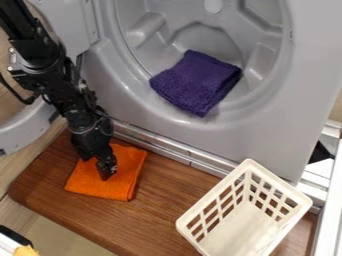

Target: Move the orange clothes to left

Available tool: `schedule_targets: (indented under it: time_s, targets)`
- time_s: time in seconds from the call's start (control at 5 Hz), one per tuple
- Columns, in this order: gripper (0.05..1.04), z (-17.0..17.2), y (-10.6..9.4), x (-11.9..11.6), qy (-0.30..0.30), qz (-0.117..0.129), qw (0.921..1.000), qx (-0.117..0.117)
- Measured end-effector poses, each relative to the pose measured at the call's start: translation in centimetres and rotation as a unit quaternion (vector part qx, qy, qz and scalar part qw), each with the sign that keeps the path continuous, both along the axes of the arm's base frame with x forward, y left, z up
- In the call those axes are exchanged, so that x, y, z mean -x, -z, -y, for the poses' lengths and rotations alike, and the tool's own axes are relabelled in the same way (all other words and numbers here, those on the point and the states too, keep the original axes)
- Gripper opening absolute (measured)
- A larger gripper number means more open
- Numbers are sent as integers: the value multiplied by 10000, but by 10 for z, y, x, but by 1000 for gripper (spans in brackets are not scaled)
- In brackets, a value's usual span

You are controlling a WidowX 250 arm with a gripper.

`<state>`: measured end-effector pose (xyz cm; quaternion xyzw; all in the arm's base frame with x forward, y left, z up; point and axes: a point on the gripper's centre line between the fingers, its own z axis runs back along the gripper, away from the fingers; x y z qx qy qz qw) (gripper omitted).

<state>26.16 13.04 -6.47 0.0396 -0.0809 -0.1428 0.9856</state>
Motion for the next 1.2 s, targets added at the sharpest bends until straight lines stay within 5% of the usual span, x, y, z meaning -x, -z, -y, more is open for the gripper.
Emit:
schedule_targets:
  time_s: [0.4, 0.8, 1.0, 1.2]
  targets:
    - [999, 4, -5, 2, -20, 8, 10000, 85]
    - [999, 16, -44, -4, 137, 273, 9995, -8]
    - [999, 22, -66, -3, 196, 474, 9986, 97]
    - [999, 27, -77, 0, 348, 778, 9947, 574]
